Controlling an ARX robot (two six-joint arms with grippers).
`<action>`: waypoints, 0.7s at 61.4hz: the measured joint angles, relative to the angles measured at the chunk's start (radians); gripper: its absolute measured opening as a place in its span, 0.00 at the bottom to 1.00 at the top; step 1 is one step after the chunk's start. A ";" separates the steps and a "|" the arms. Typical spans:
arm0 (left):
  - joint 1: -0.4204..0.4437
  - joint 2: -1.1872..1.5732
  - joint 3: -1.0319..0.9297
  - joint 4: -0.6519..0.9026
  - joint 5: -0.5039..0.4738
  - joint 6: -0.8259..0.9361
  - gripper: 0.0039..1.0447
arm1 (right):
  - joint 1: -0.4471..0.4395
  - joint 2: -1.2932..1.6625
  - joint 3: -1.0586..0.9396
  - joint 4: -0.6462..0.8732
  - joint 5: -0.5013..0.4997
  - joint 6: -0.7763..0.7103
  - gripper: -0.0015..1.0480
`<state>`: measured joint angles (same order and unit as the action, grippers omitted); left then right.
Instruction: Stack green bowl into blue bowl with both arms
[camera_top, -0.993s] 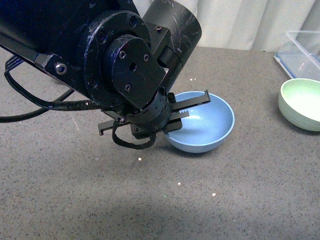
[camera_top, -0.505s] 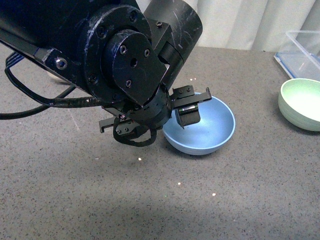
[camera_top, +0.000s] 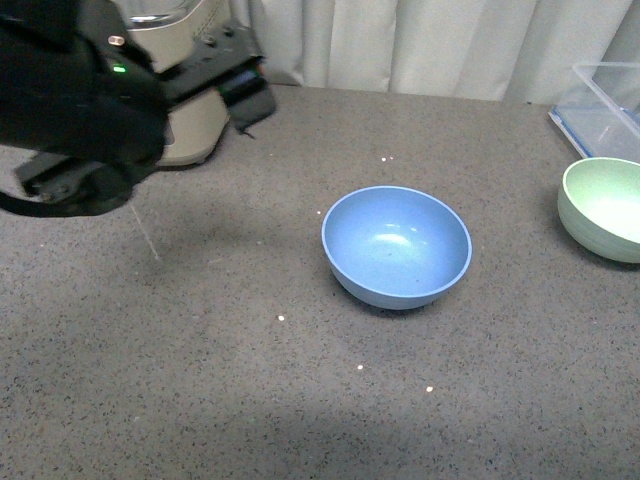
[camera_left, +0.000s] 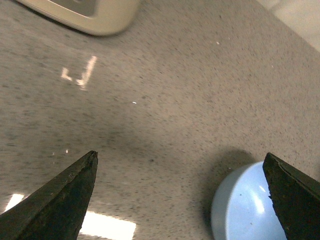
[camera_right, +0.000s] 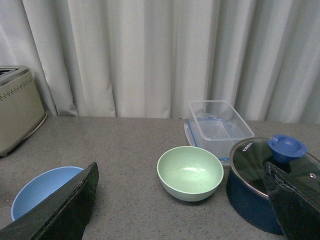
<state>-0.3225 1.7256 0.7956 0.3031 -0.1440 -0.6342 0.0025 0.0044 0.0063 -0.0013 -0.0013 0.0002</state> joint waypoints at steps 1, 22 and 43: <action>0.007 -0.011 -0.013 0.008 0.000 0.008 0.94 | 0.000 0.000 0.000 0.000 0.000 0.000 0.91; 0.119 -0.204 -0.443 0.872 -0.053 0.570 0.44 | 0.000 0.000 0.000 0.000 0.000 0.000 0.91; 0.207 -0.486 -0.650 0.779 0.037 0.619 0.04 | 0.000 0.000 0.000 0.000 0.000 0.000 0.91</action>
<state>-0.1154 1.2392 0.1455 1.0817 -0.1070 -0.0154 0.0025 0.0044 0.0059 -0.0013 -0.0013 0.0002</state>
